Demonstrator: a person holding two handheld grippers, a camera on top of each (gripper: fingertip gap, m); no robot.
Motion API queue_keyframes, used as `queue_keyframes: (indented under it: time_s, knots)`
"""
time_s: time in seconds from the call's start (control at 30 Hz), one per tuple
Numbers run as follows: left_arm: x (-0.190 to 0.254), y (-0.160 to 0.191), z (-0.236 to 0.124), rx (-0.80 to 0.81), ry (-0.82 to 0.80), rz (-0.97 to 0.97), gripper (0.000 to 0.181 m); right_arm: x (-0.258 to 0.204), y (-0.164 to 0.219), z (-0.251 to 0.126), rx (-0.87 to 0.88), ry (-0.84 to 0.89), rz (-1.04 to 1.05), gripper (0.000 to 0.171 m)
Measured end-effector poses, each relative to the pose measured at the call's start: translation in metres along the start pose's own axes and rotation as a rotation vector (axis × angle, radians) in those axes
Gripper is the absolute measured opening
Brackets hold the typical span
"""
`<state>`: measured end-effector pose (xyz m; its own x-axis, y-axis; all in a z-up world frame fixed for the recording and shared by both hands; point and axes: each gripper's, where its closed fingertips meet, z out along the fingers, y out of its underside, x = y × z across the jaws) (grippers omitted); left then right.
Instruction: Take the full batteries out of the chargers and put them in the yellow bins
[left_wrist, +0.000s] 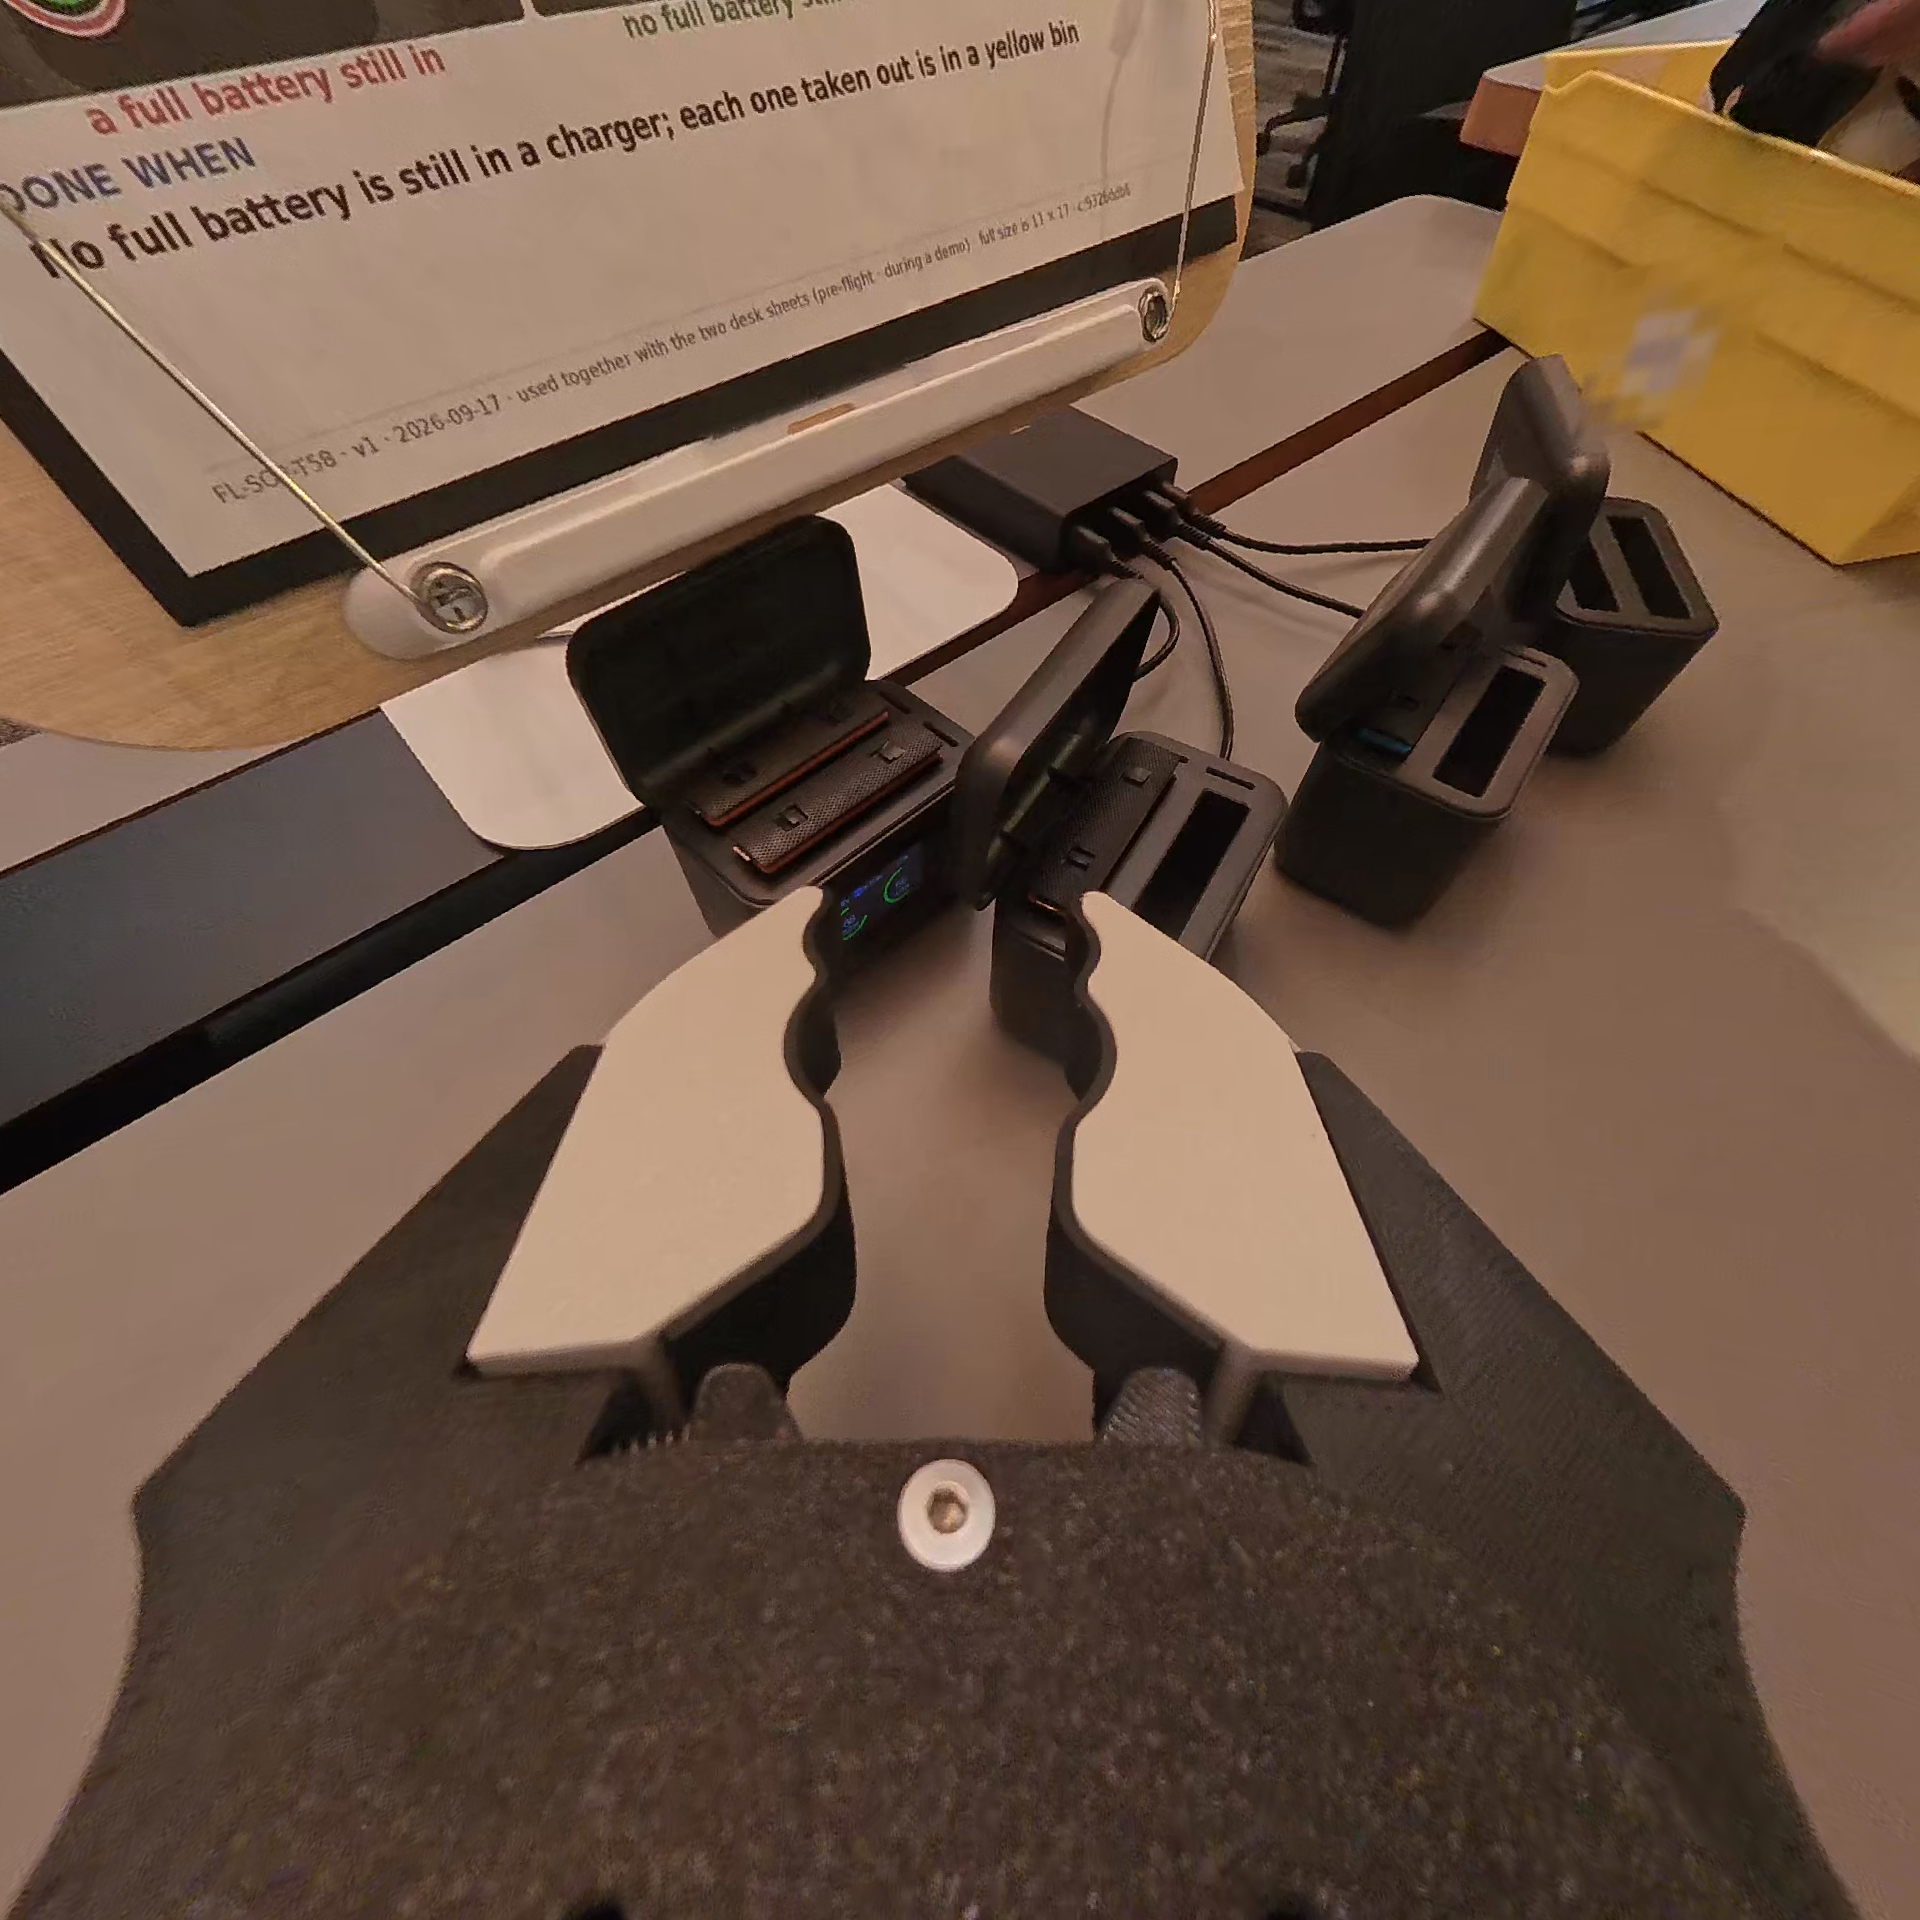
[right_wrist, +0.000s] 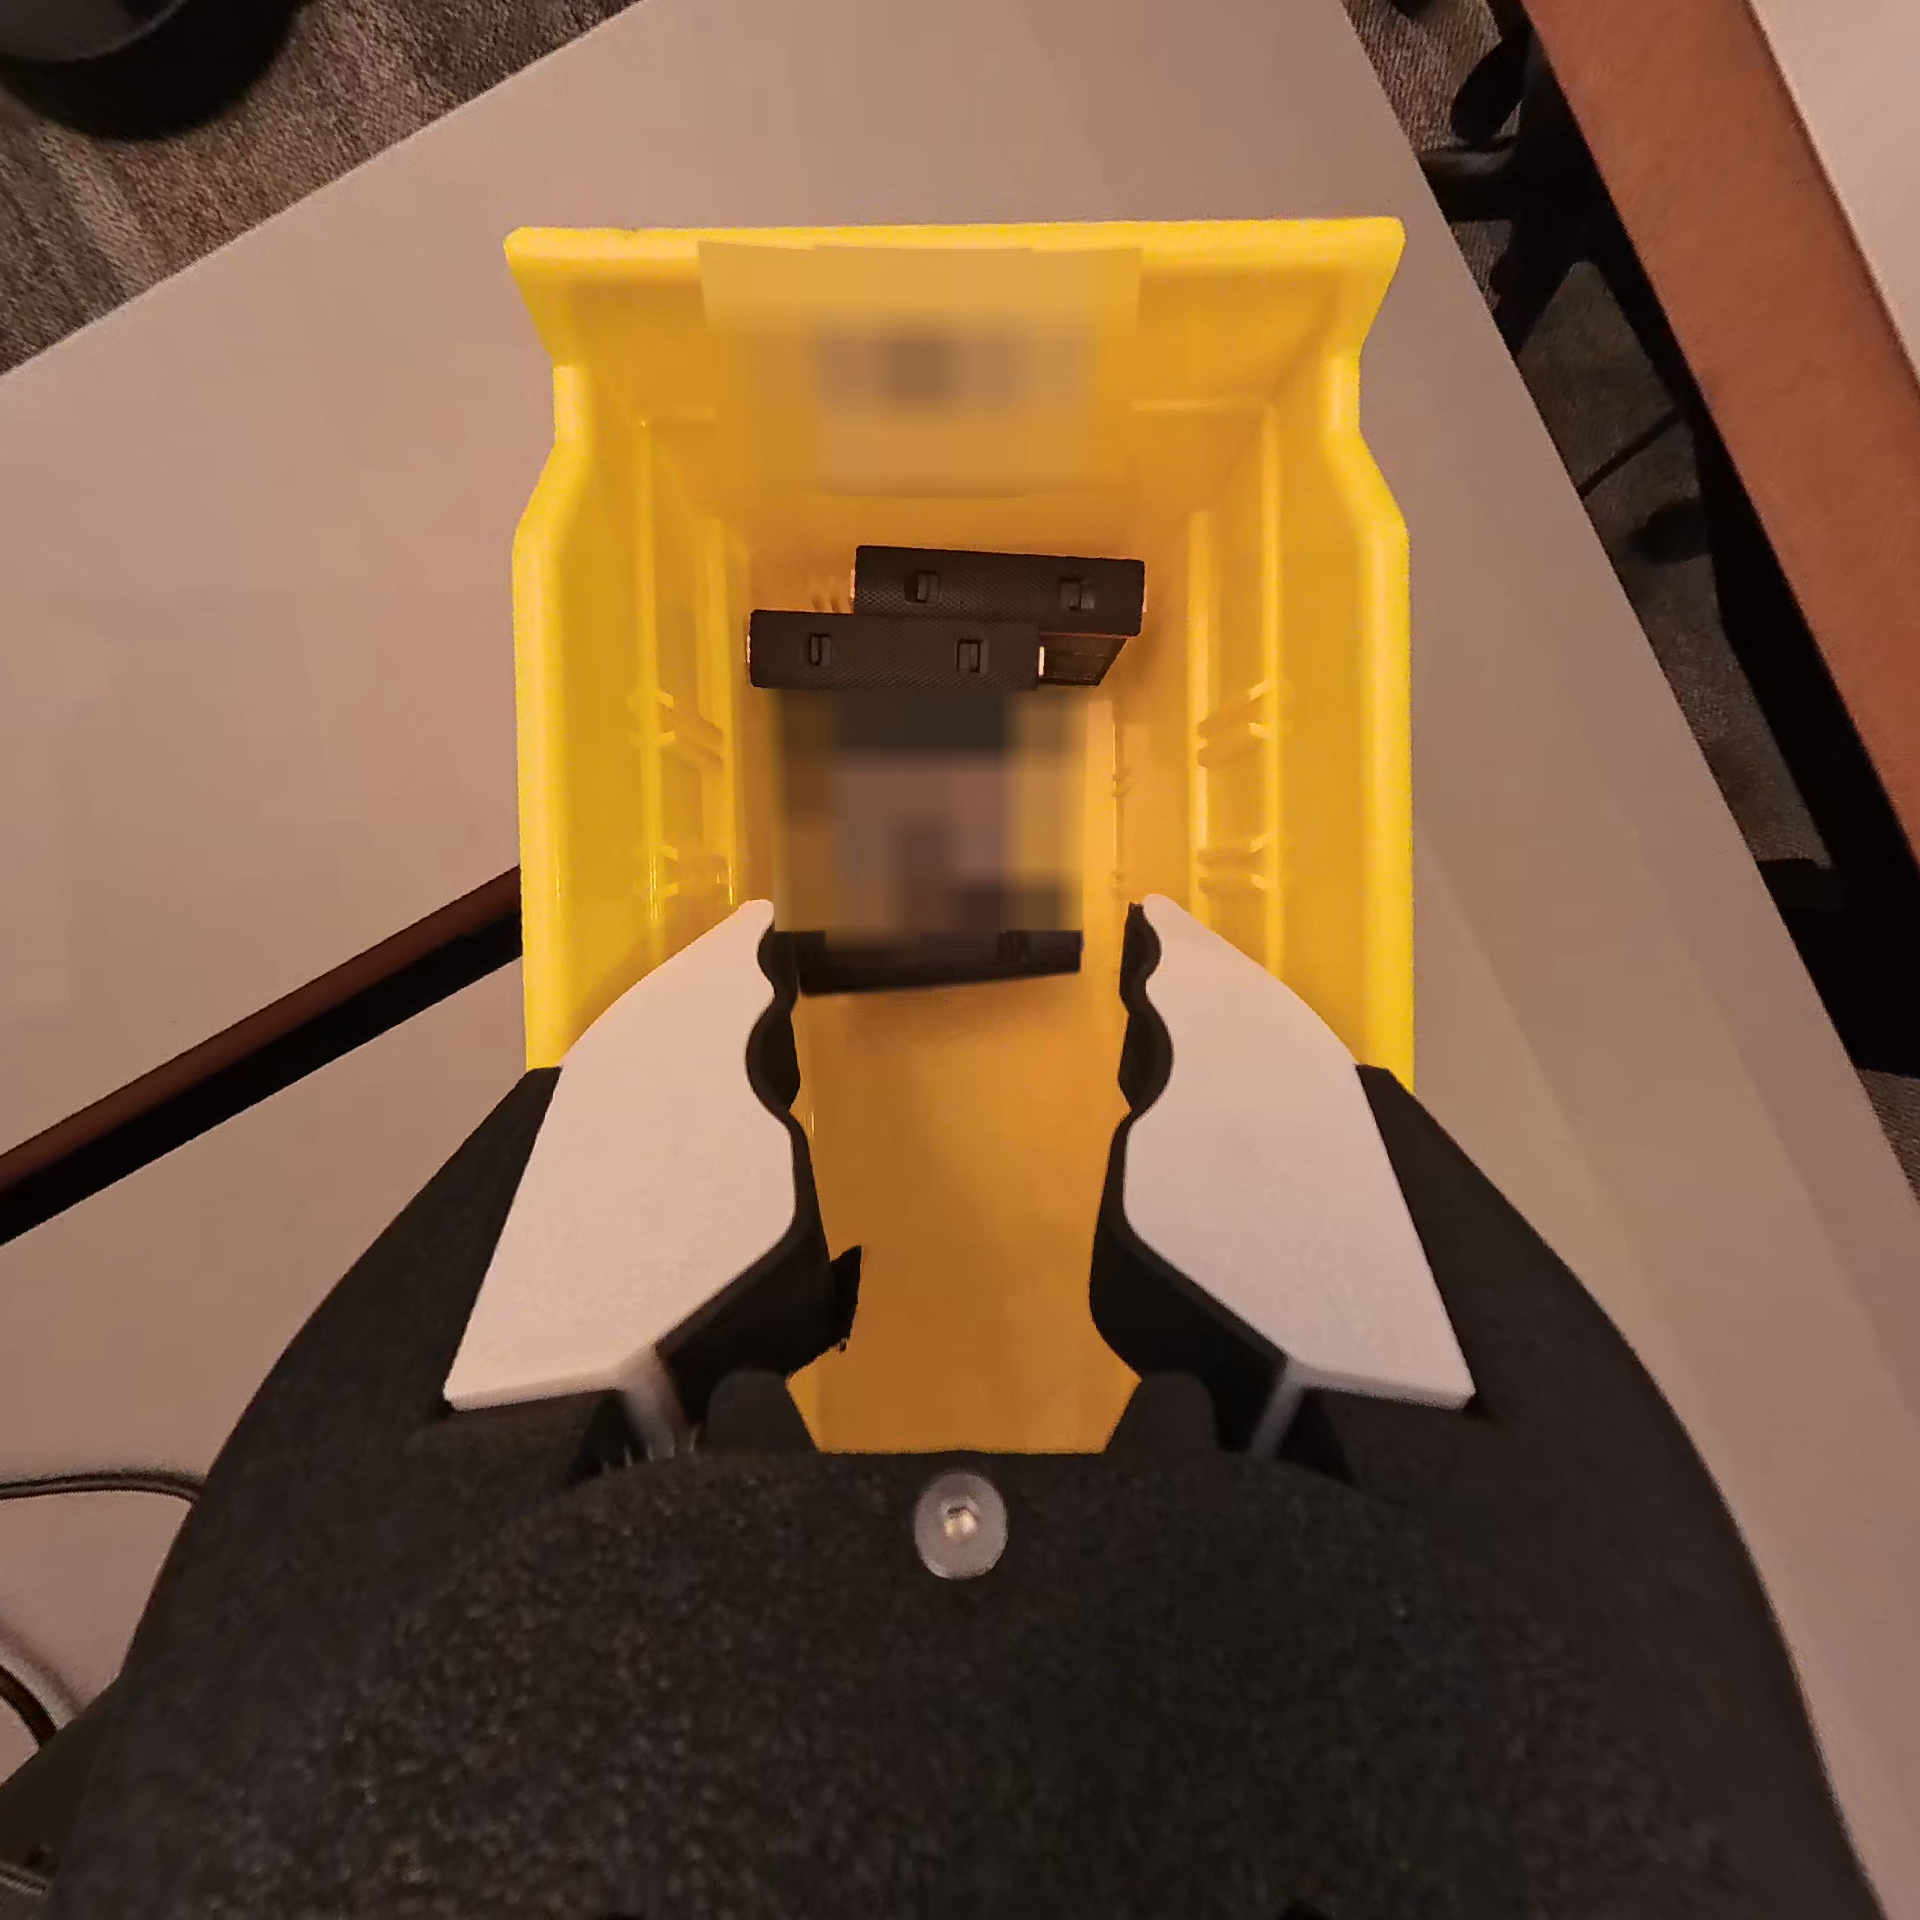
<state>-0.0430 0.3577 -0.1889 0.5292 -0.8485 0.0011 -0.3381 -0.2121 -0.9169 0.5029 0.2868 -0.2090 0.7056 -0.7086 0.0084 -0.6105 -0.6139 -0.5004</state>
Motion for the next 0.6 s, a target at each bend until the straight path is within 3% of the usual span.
queue_keyframes:
  time_s: [0.17, 0.33, 0.47, 0.6]
  knots:
    - [-0.001, 0.002, 0.001, -0.006, -0.003, 0.003, 0.040, 0.000, -0.002, -0.003, 0.014, -0.002, -0.023, 0.059]
    - [-0.001, 0.003, 0.001, -0.006, -0.007, 0.008, 0.040, 0.001, -0.023, -0.029, 0.125, -0.014, -0.128, 0.060]
    - [-0.001, 0.004, 0.002, -0.006, -0.018, 0.023, 0.040, -0.008, -0.043, -0.073, 0.274, -0.129, -0.200, 0.059]
    - [-0.003, 0.003, 0.001, -0.001, -0.040, 0.045, 0.037, -0.052, -0.042, -0.153, 0.526, -0.413, -0.289, 0.054]
